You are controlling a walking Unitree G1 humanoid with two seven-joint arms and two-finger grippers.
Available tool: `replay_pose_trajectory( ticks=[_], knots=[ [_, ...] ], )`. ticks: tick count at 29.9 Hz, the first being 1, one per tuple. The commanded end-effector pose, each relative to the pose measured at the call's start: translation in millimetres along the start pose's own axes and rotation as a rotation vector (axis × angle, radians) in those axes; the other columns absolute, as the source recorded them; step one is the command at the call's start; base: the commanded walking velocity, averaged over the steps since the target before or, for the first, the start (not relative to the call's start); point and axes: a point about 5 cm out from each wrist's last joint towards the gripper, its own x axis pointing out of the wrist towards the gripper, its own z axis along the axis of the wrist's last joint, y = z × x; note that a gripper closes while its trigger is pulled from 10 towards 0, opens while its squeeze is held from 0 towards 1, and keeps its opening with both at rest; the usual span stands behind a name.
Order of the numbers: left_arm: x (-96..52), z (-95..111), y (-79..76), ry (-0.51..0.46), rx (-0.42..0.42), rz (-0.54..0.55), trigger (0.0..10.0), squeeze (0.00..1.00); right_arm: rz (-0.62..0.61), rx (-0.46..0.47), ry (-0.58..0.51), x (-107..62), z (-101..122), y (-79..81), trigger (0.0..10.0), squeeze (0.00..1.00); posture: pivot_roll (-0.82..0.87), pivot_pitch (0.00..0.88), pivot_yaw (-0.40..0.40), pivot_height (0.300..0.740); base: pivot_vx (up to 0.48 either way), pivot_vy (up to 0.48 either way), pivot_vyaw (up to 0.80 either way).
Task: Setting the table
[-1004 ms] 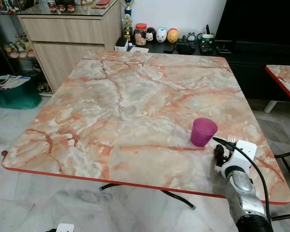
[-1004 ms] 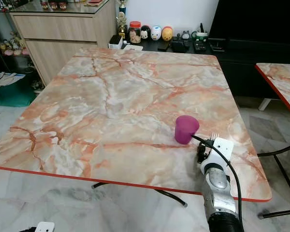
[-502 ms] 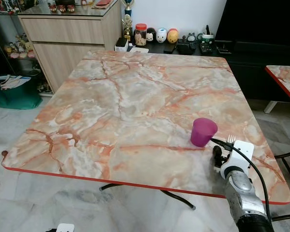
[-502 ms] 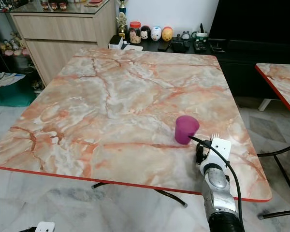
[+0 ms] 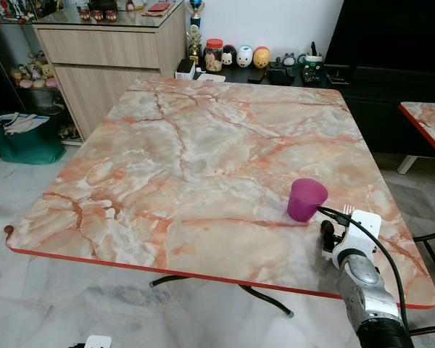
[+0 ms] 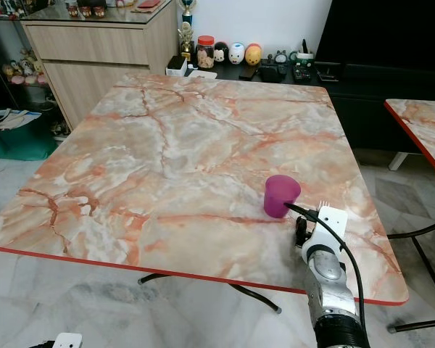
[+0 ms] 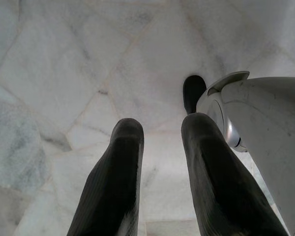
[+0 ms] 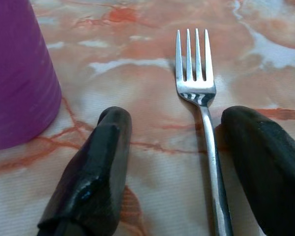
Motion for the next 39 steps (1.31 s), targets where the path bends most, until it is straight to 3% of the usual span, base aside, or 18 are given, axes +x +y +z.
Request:
replay_pose_trajectory(
  ticks=[1,39],
  knots=[
    [0.0,-2.4,-1.4,0.017,0.002,-0.002,10.0,0.0,-0.043,-0.005,0.102,-2.3,-20.7,-10.8,0.0,0.0,0.06,0.0,-0.039,0.715,0.0,0.0,0.0],
    [-0.1,-2.2,-0.5,0.014,-0.004,-0.003,10.0,0.0,-0.035,-0.016,0.097,-1.0,-17.9,-4.4,0.0,0.0,0.08,0.0,-0.041,0.715,0.0,0.0,0.0]
  ],
)
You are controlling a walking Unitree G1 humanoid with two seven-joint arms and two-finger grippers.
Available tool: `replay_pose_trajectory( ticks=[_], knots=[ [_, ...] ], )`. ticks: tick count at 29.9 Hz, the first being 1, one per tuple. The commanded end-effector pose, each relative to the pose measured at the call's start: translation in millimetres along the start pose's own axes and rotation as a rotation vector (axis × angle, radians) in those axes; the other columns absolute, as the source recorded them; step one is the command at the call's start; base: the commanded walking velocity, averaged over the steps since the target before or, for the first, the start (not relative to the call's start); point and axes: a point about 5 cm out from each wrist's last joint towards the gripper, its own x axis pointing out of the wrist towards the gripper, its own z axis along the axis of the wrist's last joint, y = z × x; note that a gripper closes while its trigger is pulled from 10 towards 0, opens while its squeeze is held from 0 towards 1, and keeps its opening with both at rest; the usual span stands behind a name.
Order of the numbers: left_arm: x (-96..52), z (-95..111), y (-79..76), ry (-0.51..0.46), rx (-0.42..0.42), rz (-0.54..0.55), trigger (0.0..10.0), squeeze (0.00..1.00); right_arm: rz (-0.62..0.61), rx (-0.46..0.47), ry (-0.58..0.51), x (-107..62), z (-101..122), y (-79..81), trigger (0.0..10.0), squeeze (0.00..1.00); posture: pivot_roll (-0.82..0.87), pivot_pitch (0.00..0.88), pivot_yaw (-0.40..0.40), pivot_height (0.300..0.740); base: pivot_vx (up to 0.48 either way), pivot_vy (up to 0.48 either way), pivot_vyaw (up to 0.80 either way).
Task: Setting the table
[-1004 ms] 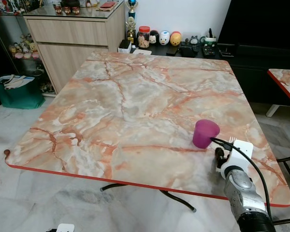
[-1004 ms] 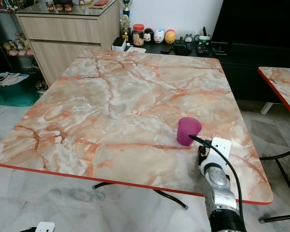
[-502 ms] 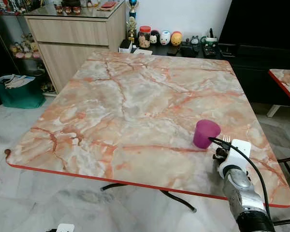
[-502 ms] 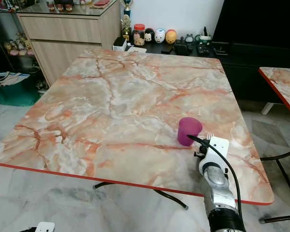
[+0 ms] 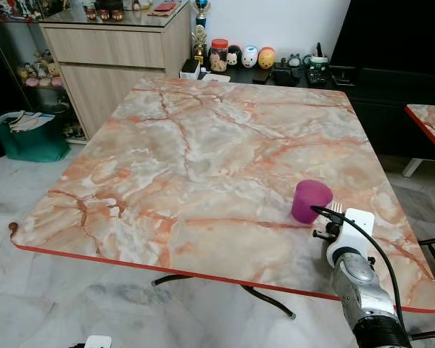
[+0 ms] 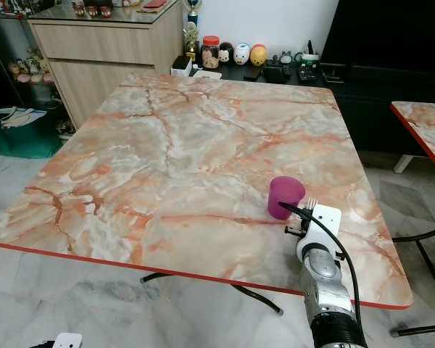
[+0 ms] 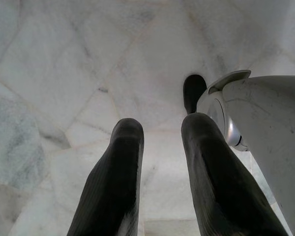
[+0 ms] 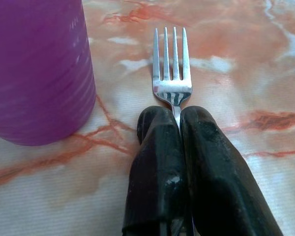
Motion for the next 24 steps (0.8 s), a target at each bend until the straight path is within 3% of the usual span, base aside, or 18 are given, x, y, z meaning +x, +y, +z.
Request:
replay_pose_trajectory(
  ticks=[1,8,9,10,14,24],
  knots=[
    [-0.1,-2,-0.5,0.014,-0.002,-0.003,10.0,0.0,-0.059,-0.005,0.088,-1.5,-19,-11.8,0.0,0.0,0.08,0.0,-0.041,0.715,0.0,0.0,0.0],
    [-0.1,-2,-1.1,0.014,-0.003,-0.006,10.0,0.0,-0.124,-0.018,0.091,-2.9,-20,-20.4,0.0,0.0,0.08,0.0,-0.048,0.715,0.0,0.0,0.0],
    [-0.1,-2,-1.3,0.014,-0.005,-0.007,10.0,0.0,-0.141,-0.036,0.072,-3.3,-18,-22.7,3.6,0.0,0.08,0.0,-0.048,0.715,0.0,0.0,0.0],
    [0.0,-2,-1.4,0.014,-0.005,-0.007,10.0,0.0,-0.145,-0.057,0.061,-3.5,-16,-23.5,10.0,0.0,0.08,0.0,-0.049,0.715,0.0,0.0,0.0],
    [0.0,-2,-1.8,0.015,-0.007,-0.008,10.0,0.0,-0.157,-0.119,0.001,-6.2,-9,-23.7,10.0,0.0,0.08,0.0,-0.052,0.715,0.0,0.0,0.0],
    [0.0,-3,-2.4,0.015,-0.01,-0.011,10.0,0.0,-0.173,-0.129,-0.117,-16.5,2,-23.0,10.0,0.0,0.08,0.0,-0.055,0.715,0.0,0.0,0.0]
  ],
)
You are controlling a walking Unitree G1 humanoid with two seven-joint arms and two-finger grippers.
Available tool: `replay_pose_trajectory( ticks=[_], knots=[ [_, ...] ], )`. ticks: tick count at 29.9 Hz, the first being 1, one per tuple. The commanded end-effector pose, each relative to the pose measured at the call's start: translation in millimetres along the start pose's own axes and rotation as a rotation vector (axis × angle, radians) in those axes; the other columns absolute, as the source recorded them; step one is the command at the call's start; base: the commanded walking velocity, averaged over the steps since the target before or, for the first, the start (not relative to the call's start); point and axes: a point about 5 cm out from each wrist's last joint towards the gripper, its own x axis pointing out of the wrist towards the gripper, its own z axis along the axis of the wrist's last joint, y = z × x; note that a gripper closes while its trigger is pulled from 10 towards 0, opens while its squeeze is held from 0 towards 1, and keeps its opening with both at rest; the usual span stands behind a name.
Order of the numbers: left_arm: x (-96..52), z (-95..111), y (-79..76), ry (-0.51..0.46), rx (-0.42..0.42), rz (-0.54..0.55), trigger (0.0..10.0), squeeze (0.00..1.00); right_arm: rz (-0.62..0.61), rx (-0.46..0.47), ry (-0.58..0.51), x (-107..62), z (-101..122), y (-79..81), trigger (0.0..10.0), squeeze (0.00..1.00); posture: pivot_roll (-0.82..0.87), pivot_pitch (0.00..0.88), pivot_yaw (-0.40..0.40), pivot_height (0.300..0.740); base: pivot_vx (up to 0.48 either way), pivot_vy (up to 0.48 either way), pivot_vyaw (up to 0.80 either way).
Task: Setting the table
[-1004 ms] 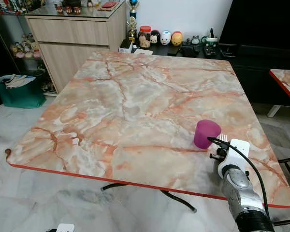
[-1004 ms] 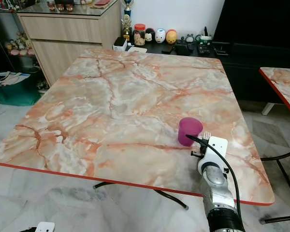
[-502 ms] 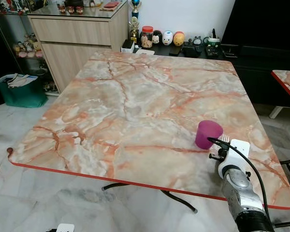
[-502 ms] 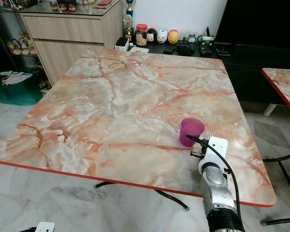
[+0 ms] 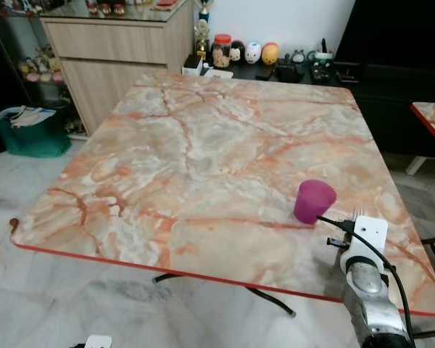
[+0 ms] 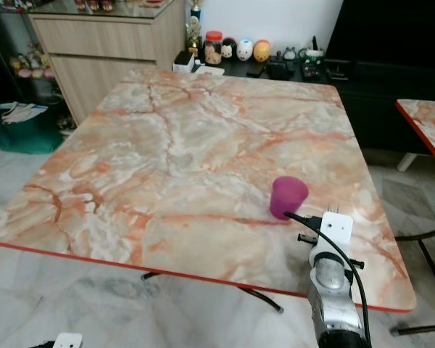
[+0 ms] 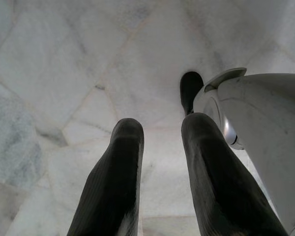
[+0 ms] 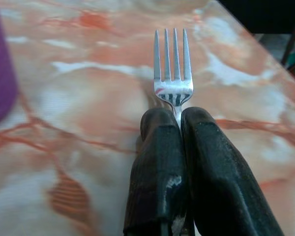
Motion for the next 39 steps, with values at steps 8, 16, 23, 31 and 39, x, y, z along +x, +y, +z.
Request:
replay_pose_trajectory(
  ticks=[8,16,23,31,39],
  knots=[
    [-0.1,-2,-1.0,0.016,-0.003,-0.005,10.0,0.0,-0.015,-0.018,-0.327,-11.4,48,0.1,10.0,0.0,0.07,0.0,-0.05,0.715,0.0,0.0,0.0],
    [-0.3,-3,-0.1,0.015,-0.002,0.0,10.0,0.0,0.081,-0.021,-0.548,-28.9,87,21.5,10.0,0.0,0.06,0.0,-0.038,0.715,0.0,0.0,0.0],
    [-0.6,-4,1.1,0.017,0.006,0.005,10.0,0.0,0.205,-0.035,-0.694,-57.4,110,45.0,10.0,0.0,0.05,0.0,-0.033,0.715,0.0,0.0,0.0],
    [-1.3,-6,2.3,0.019,0.015,0.006,10.0,0.0,0.262,-0.002,-0.686,-70.6,103,54.5,10.0,0.0,0.07,0.0,-0.042,0.715,0.0,0.0,0.0],
    [-1.8,-9,1.2,0.026,0.026,-0.002,10.0,0.0,0.271,0.015,-0.752,-72.8,119,56.1,10.0,0.0,0.08,0.0,-0.053,0.715,0.0,0.0,0.0]
  ],
)
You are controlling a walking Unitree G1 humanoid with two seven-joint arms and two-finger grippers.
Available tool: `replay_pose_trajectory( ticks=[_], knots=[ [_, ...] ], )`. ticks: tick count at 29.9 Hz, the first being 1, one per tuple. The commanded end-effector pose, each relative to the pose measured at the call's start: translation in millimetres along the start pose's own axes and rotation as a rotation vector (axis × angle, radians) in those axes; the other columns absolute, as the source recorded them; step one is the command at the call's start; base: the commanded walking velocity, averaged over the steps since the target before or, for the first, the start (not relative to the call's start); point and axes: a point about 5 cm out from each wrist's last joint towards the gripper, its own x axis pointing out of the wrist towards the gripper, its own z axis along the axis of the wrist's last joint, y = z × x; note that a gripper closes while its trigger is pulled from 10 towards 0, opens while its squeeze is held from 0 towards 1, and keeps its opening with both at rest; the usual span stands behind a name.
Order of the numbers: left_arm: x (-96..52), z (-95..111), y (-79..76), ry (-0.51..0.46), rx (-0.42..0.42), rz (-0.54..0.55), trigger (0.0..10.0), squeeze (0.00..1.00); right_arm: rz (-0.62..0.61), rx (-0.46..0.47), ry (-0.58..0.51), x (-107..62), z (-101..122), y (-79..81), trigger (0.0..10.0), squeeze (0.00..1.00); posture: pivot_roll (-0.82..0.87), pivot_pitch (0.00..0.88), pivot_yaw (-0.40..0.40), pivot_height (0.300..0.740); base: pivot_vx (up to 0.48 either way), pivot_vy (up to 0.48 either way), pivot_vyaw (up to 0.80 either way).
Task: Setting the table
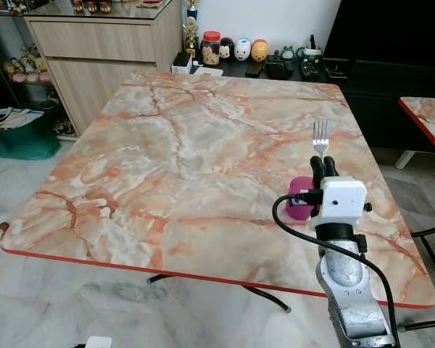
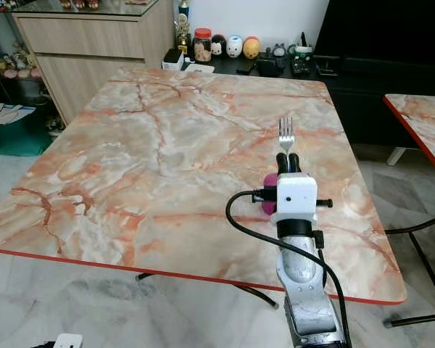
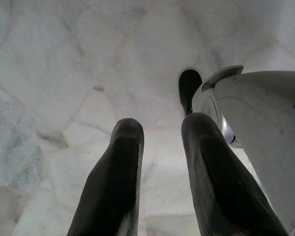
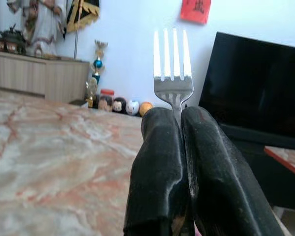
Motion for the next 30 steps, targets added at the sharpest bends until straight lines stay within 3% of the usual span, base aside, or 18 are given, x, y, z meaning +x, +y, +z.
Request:
replay_pose_trajectory(
  ticks=[1,7,9,14,20,30],
  knots=[
    [-1.2,-7,0.6,0.021,0.019,-0.003,10.0,0.0,-0.032,0.007,-0.034,6.1,8,-5.1,10.0,0.0,0.08,0.0,-0.053,0.715,0.0,0.0,0.0],
    [-1.4,-9,-0.5,0.027,0.029,-0.007,10.0,0.0,-0.072,0.018,-0.028,12.3,6,-9.1,10.0,0.0,0.1,0.0,-0.059,0.715,0.0,0.0,0.0],
    [-1.6,-10,-0.1,0.034,0.041,-0.006,10.0,0.0,-0.058,0.03,-0.042,15.3,11,-6.4,10.0,0.0,0.1,0.0,-0.069,0.715,0.0,0.0,0.0],
    [-1.7,-11,-0.6,0.031,-0.019,0.008,10.0,0.0,0.006,0.031,-0.062,25.2,15,-1.7,10.0,0.0,0.11,0.0,-0.081,0.715,0.0,0.0,0.0],
    [-1.4,-9,-0.9,0.031,0.014,0.004,10.0,0.0,0.004,0.042,-0.066,29.7,19,-1.8,10.0,0.0,0.09,0.0,-0.069,0.715,0.0,0.0,0.0],
    [-1.1,-7,0.1,0.025,-0.003,0.012,10.0,0.0,-0.027,0.036,-0.041,33.5,14,-14.6,10.0,0.0,0.08,0.0,-0.062,0.715,0.0,-0.246,0.0]
  ],
)
